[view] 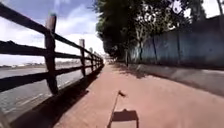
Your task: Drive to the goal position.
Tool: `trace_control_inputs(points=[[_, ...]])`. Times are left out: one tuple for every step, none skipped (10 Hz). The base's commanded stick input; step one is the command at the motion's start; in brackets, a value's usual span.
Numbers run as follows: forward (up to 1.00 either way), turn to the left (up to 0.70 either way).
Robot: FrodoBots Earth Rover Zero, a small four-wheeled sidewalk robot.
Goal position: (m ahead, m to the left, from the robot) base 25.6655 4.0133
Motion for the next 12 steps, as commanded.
trace_control_inputs(points=[[0.70,-0.08],[0.70,-0.08],[0.70,-0.08],[0.70,-0.08],[0.70,-0.08],[0.70,-0.08],[0.70,-0.08],[0.70,-0.08],[0.70,-0.08],[0.70,-0.08],[0.70,-0.08],[0.70,-0.08]])
